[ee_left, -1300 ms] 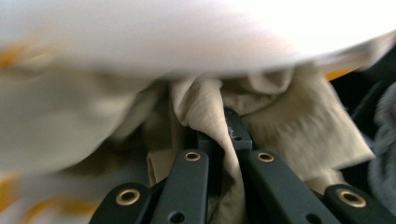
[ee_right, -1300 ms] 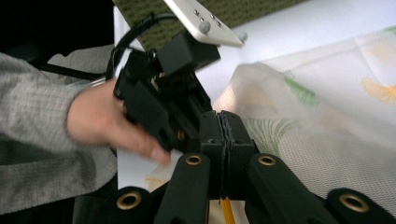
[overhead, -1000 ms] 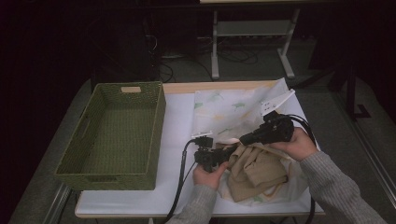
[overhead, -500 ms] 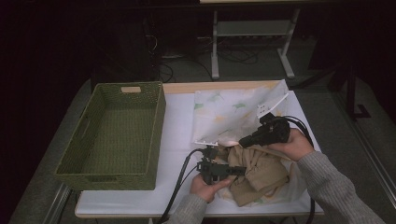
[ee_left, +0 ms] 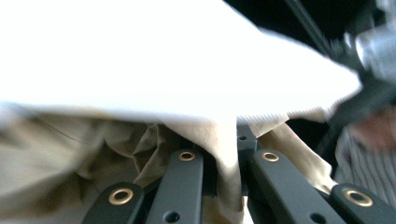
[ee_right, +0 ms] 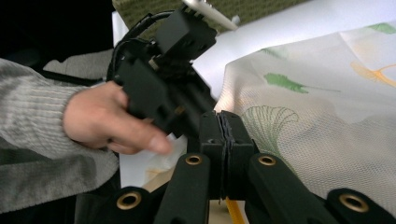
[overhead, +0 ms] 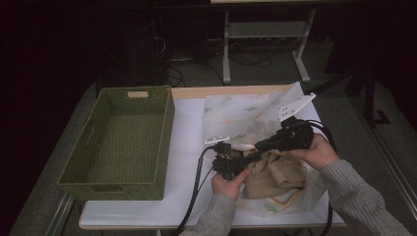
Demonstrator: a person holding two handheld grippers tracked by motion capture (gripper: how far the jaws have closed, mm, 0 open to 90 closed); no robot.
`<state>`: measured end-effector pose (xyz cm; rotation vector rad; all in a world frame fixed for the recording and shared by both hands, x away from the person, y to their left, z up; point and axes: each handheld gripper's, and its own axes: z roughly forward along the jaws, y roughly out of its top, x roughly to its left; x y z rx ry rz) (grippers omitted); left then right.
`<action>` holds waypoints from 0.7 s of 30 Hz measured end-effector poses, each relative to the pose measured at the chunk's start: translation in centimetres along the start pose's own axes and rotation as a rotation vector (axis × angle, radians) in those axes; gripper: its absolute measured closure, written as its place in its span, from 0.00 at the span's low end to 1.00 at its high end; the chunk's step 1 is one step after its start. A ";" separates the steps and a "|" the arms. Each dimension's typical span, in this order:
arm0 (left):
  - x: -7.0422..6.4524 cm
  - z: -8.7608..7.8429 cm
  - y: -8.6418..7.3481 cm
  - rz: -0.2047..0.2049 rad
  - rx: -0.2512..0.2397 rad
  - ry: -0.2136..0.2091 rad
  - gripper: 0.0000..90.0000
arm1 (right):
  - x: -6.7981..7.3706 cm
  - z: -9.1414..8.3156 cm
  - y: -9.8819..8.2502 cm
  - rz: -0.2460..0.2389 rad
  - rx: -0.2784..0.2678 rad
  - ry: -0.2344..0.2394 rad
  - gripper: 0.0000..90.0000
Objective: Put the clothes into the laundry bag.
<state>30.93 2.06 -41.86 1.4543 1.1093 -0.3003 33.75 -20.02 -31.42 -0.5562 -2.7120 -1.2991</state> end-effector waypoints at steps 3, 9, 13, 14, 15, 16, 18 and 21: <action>0.7 0.1 0.0 0.004 -0.038 0.082 0.95 | 0.3 -0.2 0.0 -0.006 -0.007 0.004 0.98; 2.0 -1.3 -1.0 0.009 0.043 0.120 0.72 | -0.9 0.5 -1.2 0.028 0.028 -0.001 0.98; 2.0 -2.9 -1.9 0.089 0.208 0.122 0.46 | -1.2 0.4 -1.3 0.037 0.032 -0.015 0.98; 2.1 -3.0 -2.0 0.088 0.234 0.103 0.44 | -1.3 0.3 -1.3 0.039 0.031 -0.015 0.98; 2.3 -3.0 -2.2 0.080 0.276 0.090 0.44 | -1.3 0.4 -1.2 0.039 0.031 -0.016 0.98; 2.4 -2.9 -2.4 0.078 0.318 0.112 0.44 | -1.4 0.4 -1.2 0.040 0.034 -0.017 0.98; 2.7 -2.7 -2.8 0.085 0.364 0.155 0.45 | -1.4 0.6 -1.3 0.040 0.046 -0.019 0.98; 2.8 -2.1 -3.4 0.086 0.395 0.167 0.49 | -1.5 1.0 -1.4 0.039 0.060 -0.020 0.98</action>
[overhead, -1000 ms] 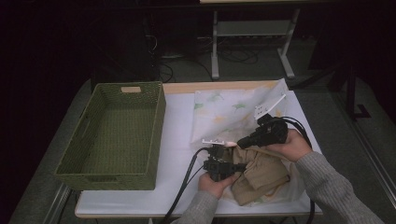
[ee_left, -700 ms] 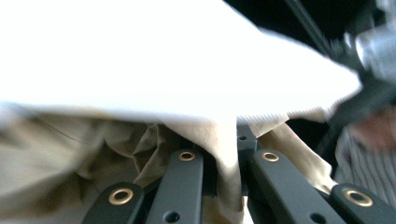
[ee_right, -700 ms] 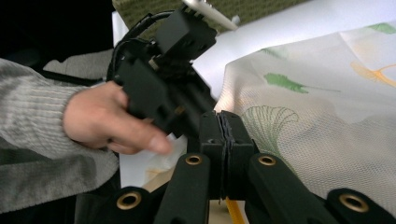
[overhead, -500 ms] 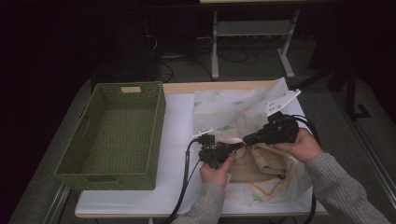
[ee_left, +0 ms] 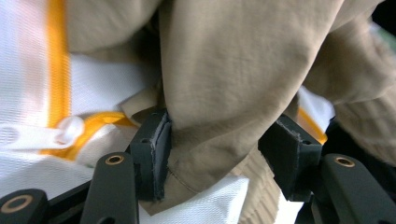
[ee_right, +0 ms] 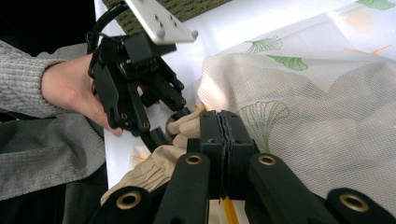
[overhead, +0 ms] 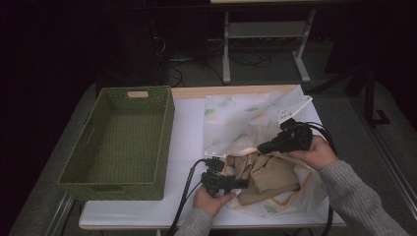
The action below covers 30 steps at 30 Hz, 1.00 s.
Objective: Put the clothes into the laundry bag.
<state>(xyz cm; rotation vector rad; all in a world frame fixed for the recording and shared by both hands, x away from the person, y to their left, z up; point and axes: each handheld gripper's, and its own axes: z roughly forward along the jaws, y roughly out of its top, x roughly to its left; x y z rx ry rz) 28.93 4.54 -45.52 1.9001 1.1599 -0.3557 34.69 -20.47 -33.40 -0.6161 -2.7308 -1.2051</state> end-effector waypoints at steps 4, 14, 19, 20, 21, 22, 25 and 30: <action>-0.6 0.1 -0.2 0.037 0.032 0.012 0.49 | -0.1 0.0 0.0 -0.003 0.002 0.002 0.98; -2.2 0.7 1.4 0.062 -0.069 -0.043 0.95 | 0.5 0.1 0.5 -0.027 -0.008 0.006 0.98; -2.5 0.3 3.6 -0.008 -0.238 -0.063 0.95 | 1.0 -0.7 0.5 -0.031 -0.039 0.005 0.98; -2.2 0.5 3.8 -0.039 -0.268 -0.050 0.95 | 1.1 -0.9 0.5 -0.028 -0.051 0.010 0.98; -1.9 0.8 3.9 -0.078 -0.305 -0.034 0.95 | 1.2 -1.1 0.5 -0.028 -0.059 0.015 0.98; -1.5 1.0 3.9 -0.088 -0.335 -0.001 0.95 | 1.3 -1.2 0.5 -0.029 -0.062 0.011 0.98; -0.4 1.6 3.6 -0.123 -0.348 0.053 0.93 | 1.1 -1.2 0.2 -0.019 -0.054 0.013 0.98; -0.2 0.4 2.4 -0.077 -0.291 0.075 0.71 | 0.5 -0.6 -0.2 -0.007 -0.014 0.006 0.98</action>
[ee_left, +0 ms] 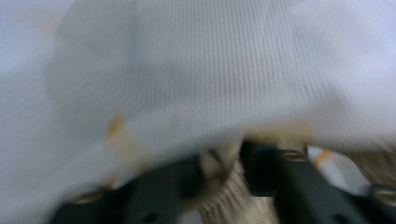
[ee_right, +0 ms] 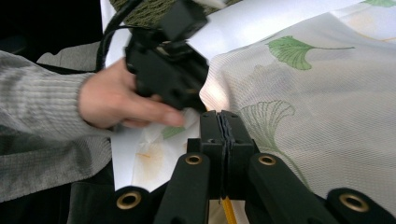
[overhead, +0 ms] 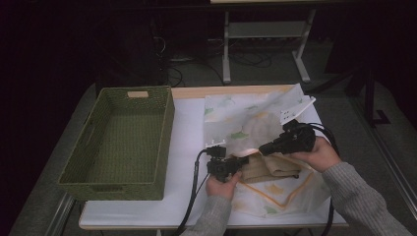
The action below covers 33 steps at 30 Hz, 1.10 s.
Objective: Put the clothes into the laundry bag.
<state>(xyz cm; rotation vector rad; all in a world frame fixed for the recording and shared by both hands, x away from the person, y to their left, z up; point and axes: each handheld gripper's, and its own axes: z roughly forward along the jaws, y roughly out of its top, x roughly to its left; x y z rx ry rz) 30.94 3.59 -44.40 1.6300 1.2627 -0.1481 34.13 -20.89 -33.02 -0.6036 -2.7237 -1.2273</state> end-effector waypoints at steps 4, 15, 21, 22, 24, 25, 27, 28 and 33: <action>0.2 -2.2 -0.8 0.039 0.047 -0.010 0.50 | -0.2 -0.2 0.2 0.006 -0.010 -0.006 0.98; 0.3 -0.8 -2.4 0.030 0.232 -0.003 0.55 | -0.8 0.3 0.1 0.022 0.007 -0.014 0.98; -0.3 0.4 -2.0 0.069 0.214 0.047 0.83 | -0.6 0.4 0.2 0.011 0.004 -0.012 0.98; -0.3 0.5 -1.9 0.067 0.189 0.031 0.86 | -0.4 0.4 0.2 0.004 0.008 -0.013 0.98; -0.3 0.4 -1.6 0.056 0.164 0.022 0.89 | 0.0 0.2 0.3 -0.003 0.008 -0.013 0.98; -0.5 0.3 -1.3 0.045 0.146 0.010 0.90 | 0.1 0.2 0.3 -0.005 0.008 -0.013 0.98; -0.8 -0.2 -0.5 0.041 0.092 -0.005 0.90 | 0.2 -0.1 0.3 -0.013 0.002 -0.013 0.98; -1.0 -0.4 -0.1 0.037 0.077 -0.013 0.90 | 0.3 -0.2 0.3 -0.011 -0.004 -0.014 0.98; -1.3 -0.8 1.1 0.004 -0.073 0.011 0.91 | 0.9 -0.5 0.6 -0.023 -0.015 -0.007 0.98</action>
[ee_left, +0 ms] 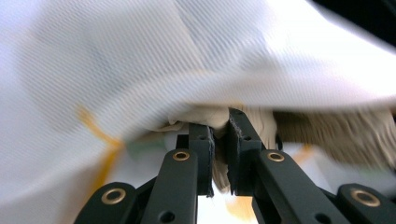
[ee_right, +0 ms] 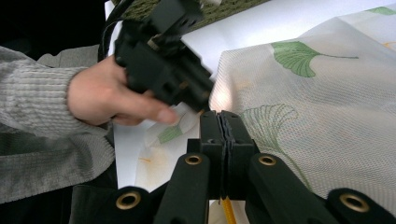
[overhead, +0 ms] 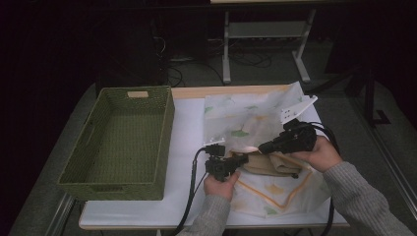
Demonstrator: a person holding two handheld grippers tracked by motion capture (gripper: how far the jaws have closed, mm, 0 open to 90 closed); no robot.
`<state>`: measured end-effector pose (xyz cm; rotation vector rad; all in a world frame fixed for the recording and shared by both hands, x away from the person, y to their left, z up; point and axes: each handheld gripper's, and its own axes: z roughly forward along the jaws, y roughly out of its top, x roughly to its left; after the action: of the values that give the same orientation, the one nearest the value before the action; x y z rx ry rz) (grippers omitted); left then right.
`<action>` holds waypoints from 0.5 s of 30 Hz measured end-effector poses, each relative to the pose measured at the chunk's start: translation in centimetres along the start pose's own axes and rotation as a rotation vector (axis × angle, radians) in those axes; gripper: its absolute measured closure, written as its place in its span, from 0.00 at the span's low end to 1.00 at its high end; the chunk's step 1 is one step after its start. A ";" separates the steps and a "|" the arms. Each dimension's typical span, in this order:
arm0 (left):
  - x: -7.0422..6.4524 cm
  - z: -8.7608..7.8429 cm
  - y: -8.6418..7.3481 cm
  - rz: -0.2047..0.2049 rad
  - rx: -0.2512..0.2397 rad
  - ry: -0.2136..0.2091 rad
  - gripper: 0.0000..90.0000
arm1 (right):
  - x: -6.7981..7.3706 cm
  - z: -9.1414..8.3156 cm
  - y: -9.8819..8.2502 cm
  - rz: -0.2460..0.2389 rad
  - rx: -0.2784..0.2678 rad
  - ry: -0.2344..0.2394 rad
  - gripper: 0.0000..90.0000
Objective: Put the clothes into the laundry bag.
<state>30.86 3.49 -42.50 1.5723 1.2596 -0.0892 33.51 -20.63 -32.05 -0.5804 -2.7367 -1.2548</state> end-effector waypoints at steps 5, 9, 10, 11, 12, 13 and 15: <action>2.3 1.6 -0.5 -0.057 -0.015 0.087 0.90 | 0.2 0.1 -0.1 -0.002 0.008 0.001 0.98; 2.4 0.9 -1.2 -0.030 0.024 0.068 0.76 | -0.5 0.6 -0.7 0.023 0.029 0.003 0.98; 2.2 0.4 -1.3 -0.021 0.023 0.054 0.69 | -0.7 0.6 -0.8 0.031 0.016 0.008 0.98; 2.1 0.1 -1.5 -0.006 0.031 0.048 0.64 | -0.8 0.6 -0.9 0.034 0.011 0.005 0.98; 2.0 -0.3 -1.7 0.007 0.048 0.043 0.59 | -0.9 0.6 -0.9 0.040 0.012 0.004 0.98; 1.9 -0.6 -1.9 0.017 0.065 0.041 0.55 | -1.0 0.6 -1.0 0.044 0.012 0.001 0.98; 1.9 -1.1 -2.4 0.033 0.093 0.036 0.53 | -1.0 0.6 -1.0 0.046 0.012 -0.002 0.98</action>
<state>29.33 5.21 -44.82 1.6804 1.2732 -0.1003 34.14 -21.14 -33.38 -0.6396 -2.7142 -1.2280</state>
